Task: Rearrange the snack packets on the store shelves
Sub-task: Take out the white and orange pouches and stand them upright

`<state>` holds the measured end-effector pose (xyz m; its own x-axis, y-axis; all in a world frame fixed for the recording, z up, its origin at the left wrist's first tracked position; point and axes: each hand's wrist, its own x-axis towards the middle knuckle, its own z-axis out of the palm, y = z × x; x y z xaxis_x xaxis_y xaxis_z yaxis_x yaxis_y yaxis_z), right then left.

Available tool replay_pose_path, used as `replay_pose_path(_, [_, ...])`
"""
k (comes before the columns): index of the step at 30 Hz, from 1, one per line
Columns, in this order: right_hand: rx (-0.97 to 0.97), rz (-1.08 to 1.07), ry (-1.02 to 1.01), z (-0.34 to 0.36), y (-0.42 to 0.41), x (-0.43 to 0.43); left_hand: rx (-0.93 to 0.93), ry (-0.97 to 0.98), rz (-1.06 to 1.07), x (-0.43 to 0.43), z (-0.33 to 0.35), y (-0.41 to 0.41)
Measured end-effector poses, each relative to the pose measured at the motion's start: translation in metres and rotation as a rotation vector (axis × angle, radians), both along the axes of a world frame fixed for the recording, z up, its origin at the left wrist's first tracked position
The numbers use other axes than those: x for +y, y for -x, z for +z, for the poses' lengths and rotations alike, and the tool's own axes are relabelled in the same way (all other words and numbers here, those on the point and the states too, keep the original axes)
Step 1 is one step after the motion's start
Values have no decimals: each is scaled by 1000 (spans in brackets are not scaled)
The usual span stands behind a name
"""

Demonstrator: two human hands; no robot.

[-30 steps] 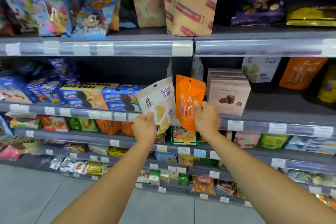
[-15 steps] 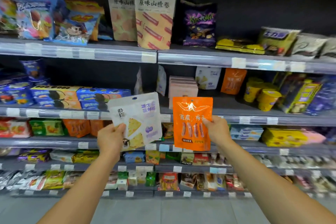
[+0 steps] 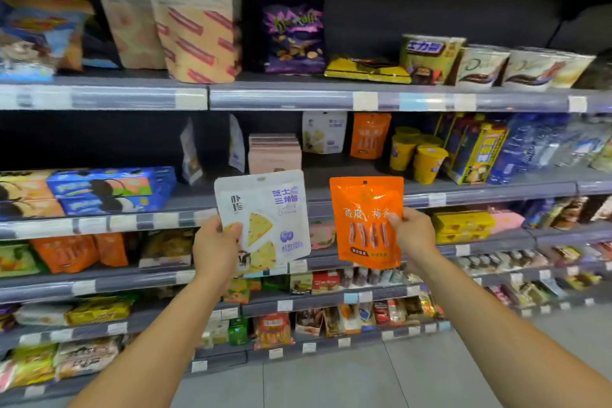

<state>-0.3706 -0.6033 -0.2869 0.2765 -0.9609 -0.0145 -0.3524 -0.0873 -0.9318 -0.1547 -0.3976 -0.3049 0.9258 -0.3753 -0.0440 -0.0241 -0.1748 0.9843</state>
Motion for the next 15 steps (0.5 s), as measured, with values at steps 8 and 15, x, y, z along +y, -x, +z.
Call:
replay_pose_path(8, [-79,-17,-72,-1,14,-119,19,1,-80,-117,-1,34])
replay_pose_path(15, [-31,89,-38,1,-15,-245,-40,-34,12,-218,-1,41])
